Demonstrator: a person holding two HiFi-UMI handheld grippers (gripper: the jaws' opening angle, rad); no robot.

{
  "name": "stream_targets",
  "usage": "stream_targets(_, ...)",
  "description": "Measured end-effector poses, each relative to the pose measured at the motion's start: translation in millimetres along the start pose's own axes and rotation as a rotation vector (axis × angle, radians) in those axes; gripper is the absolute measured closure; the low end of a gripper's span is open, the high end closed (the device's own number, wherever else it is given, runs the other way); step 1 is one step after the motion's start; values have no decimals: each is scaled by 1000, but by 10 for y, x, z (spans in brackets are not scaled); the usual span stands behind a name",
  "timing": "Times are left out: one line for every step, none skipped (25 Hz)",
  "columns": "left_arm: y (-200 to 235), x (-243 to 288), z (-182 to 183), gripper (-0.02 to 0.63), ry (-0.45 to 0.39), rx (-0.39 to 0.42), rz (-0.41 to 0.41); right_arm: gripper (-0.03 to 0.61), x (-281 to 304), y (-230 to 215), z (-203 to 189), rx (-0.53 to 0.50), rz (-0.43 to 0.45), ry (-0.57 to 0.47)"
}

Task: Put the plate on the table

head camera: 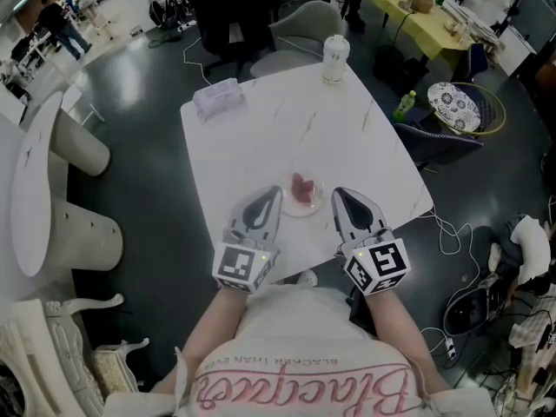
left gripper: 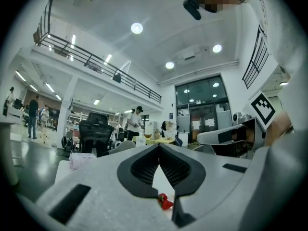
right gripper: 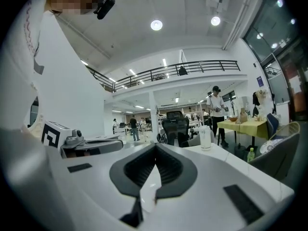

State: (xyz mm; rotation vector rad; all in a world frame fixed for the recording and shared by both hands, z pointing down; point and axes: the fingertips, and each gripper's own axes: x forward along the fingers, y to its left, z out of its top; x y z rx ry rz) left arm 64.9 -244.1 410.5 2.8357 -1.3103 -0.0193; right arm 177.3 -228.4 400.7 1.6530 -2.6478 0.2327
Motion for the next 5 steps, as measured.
stream_targets(0, -5, 8, 609, 1, 5, -1, 575, -1, 14, -2, 0, 3, 2)
stream_targets(1, -8, 15, 609, 0, 7, -1, 575, -1, 23, -3, -1, 5, 3)
stream_targets(4, -12, 22, 609, -1, 9, 0, 575, -2, 30, -6, -1, 6, 4)
stream_targets(7, -15, 29, 609, -3, 10, 1, 575, -3, 34, -9, -1, 7, 5)
stream_targets(9, -18, 37, 609, -6, 11, 2, 575, -4, 38, -13, -1, 8, 6)
